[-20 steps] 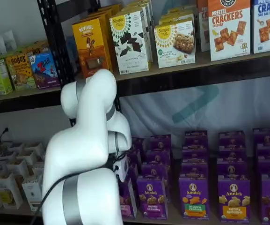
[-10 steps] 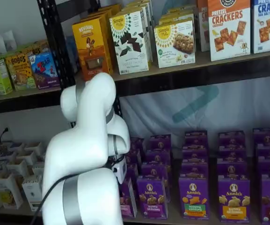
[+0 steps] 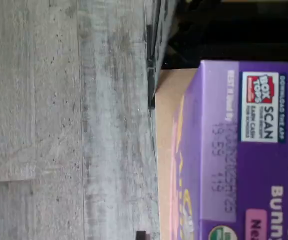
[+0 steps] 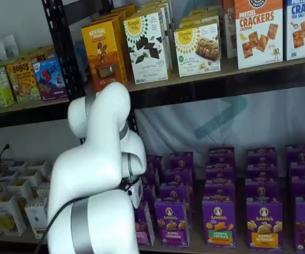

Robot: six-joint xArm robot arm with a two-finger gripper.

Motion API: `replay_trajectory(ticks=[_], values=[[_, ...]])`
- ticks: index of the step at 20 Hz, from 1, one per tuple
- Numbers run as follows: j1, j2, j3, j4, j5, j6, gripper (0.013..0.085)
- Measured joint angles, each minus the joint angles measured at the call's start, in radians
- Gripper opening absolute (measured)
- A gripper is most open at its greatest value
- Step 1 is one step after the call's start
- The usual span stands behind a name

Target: Pick up the purple box with a pink patch in the middle, on the bottom shelf, the first box from the left

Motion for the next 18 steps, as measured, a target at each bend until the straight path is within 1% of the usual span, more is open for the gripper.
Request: replay_trajectory(ticks=[1, 3, 4, 5, 7, 8, 9, 14, 15, 16, 18], values=[[0.000, -0.001, 0.003, -0.009, -0.005, 0.008, 0.0610], [0.000, -0.002, 0.006, -0.012, -0.009, 0.010, 0.0610], [0.000, -0.004, 0.008, -0.006, -0.010, 0.004, 0.0570], [0.000, -0.005, 0.010, -0.001, -0.011, 0.000, 0.0570], [0.000, -0.008, 0.013, 0.006, -0.010, -0.005, 0.0490], [0.000, -0.010, 0.016, 0.007, -0.011, -0.007, 0.0490], [0.000, -0.013, 0.019, 0.009, -0.012, -0.008, 0.0450], [-0.003, -0.024, 0.037, -0.005, -0.021, 0.001, 0.0450], [-0.003, -0.026, 0.041, -0.003, -0.022, -0.002, 0.0410], [-0.003, -0.028, 0.043, -0.001, -0.022, -0.004, 0.0410], [-0.004, -0.032, 0.049, 0.002, -0.024, -0.007, 0.0330]])
